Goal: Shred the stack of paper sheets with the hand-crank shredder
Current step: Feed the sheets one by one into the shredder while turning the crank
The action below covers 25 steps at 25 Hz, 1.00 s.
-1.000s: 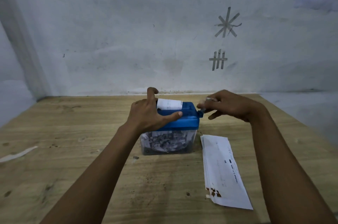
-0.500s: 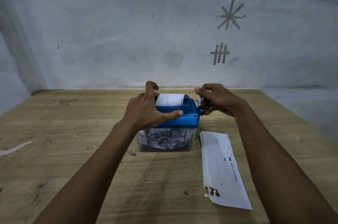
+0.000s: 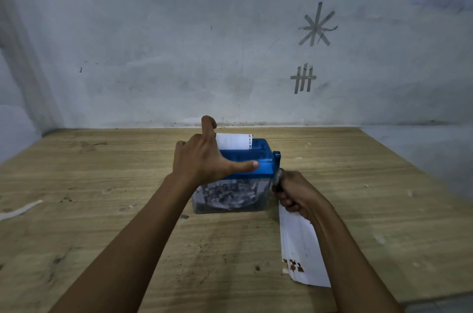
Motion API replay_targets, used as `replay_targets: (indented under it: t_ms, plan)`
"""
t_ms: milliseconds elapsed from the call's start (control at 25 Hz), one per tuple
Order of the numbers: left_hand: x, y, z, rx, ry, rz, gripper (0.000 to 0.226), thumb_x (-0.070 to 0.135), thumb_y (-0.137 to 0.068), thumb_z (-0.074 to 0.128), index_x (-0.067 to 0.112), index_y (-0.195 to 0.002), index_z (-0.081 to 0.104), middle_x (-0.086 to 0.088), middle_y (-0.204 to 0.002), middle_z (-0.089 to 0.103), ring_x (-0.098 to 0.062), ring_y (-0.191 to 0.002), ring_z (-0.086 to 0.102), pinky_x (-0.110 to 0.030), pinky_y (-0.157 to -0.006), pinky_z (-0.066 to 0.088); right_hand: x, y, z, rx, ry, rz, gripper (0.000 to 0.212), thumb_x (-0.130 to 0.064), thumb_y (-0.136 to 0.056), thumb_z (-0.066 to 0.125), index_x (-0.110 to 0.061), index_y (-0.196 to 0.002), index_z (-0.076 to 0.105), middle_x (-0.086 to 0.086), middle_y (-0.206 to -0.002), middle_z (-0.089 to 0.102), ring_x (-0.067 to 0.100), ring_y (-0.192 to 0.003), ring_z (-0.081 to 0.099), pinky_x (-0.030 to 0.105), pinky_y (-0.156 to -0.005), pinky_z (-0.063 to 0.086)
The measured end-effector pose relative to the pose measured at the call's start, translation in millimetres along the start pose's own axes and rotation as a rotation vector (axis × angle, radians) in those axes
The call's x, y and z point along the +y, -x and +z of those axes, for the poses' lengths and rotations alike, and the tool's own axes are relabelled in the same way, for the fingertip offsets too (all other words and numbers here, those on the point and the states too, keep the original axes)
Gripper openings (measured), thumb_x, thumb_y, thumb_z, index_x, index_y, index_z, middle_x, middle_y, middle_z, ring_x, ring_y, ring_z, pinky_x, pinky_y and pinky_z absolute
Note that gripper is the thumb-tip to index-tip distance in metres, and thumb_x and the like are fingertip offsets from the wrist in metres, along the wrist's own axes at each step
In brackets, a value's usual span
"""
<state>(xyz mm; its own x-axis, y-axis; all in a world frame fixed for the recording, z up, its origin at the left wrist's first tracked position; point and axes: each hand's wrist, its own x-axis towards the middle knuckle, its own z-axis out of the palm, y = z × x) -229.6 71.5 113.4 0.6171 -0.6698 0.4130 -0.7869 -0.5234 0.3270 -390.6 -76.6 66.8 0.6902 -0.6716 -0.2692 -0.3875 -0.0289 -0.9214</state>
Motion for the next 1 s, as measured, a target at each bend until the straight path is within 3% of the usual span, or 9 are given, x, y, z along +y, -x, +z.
replay_targets:
  t_ms: [200,280,440,520,640,720,800,880,1000]
  plan:
    - [0,-1,1,-0.028,-0.006,0.014,0.129,0.113,-0.029,0.030,0.024,-0.122,0.020,0.004,-0.100,0.064,-0.022,-0.085,0.065,-0.046,-0.087,0.049,-7,45,-8,0.222,0.180,-0.330,0.043,-0.032,-0.105,0.041,-0.005,-0.074,0.055,0.002,-0.059,0.046,0.009,-0.050,0.039,0.026,-0.051,0.032]
    - [-2,-3,1,-0.043,-0.009,0.024,0.128,0.113,-0.031,0.030,0.026,-0.124,0.020,0.002,-0.109,0.066,-0.024,-0.092,0.065,-0.047,-0.088,0.047,-11,46,-10,0.257,0.132,-0.442,0.040,-0.035,-0.104,0.049,-0.001,-0.086,0.059,0.002,-0.064,0.047,0.006,-0.052,0.039,0.028,-0.053,0.034]
    - [-2,-5,0,-0.078,-0.021,0.057,0.126,0.111,-0.035,0.034,0.026,-0.127,0.020,0.003,-0.122,0.062,-0.024,-0.103,0.063,-0.049,-0.091,0.044,-8,45,-17,0.183,-0.007,-0.588,0.022,-0.040,-0.097,0.059,-0.023,-0.110,0.061,-0.009,-0.076,0.057,-0.001,-0.060,0.050,0.021,-0.058,0.042]
    - [-1,-5,-1,-0.098,-0.024,0.069,0.122,0.108,-0.040,0.040,0.026,-0.128,0.020,0.004,-0.125,0.060,-0.024,-0.107,0.062,-0.049,-0.093,0.044,-12,38,-21,0.236,0.016,-0.695,0.027,-0.043,-0.093,0.058,-0.019,-0.103,0.067,-0.013,-0.074,0.062,0.000,-0.065,0.054,0.016,-0.059,0.043]
    - [-2,-5,-3,-0.106,-0.006,0.082,0.114,0.102,-0.046,0.048,0.027,-0.128,0.020,0.004,-0.132,0.057,-0.024,-0.113,0.060,-0.050,-0.096,0.043,-33,20,-22,0.309,0.026,-0.761,0.040,-0.051,-0.091,0.057,-0.014,-0.084,0.070,-0.005,-0.072,0.068,0.016,-0.067,0.060,0.029,-0.063,0.047]
    - [-3,-5,-3,-0.108,0.012,0.090,0.113,0.101,-0.047,0.049,0.028,-0.128,0.019,0.005,-0.136,0.057,-0.024,-0.115,0.060,-0.050,-0.097,0.043,-49,3,-23,0.338,0.064,-0.797,0.048,-0.048,-0.097,0.054,-0.009,-0.072,0.068,0.001,-0.068,0.069,0.018,-0.066,0.063,0.029,-0.066,0.049]
    - [-4,-5,-4,-0.113,0.030,0.094,0.115,0.104,-0.043,0.046,0.030,-0.126,0.016,0.006,-0.137,0.057,-0.024,-0.115,0.060,-0.050,-0.097,0.044,-66,-18,-22,0.338,0.110,-0.742,0.056,-0.040,-0.104,0.050,-0.004,-0.063,0.063,0.004,-0.059,0.066,0.013,-0.056,0.062,0.022,-0.059,0.047]
    - [-4,-4,-4,-0.118,0.056,0.093,0.116,0.104,-0.038,0.042,0.033,-0.125,0.015,0.007,-0.136,0.058,-0.024,-0.115,0.060,-0.049,-0.097,0.044,-80,-41,-22,0.298,0.125,-0.543,0.055,-0.034,-0.104,0.044,-0.001,-0.062,0.057,0.008,-0.057,0.060,0.016,-0.047,0.050,0.023,-0.044,0.038]
    - [-5,-4,-4,-0.098,0.078,0.089,0.117,0.105,-0.036,0.040,0.032,-0.124,0.015,0.007,-0.129,0.062,-0.024,-0.111,0.062,-0.049,-0.096,0.044,-71,-73,-15,0.118,0.109,-0.233,0.039,-0.028,-0.100,0.039,-0.006,-0.072,0.055,0.009,-0.063,0.054,0.018,-0.052,0.038,0.025,-0.049,0.027]
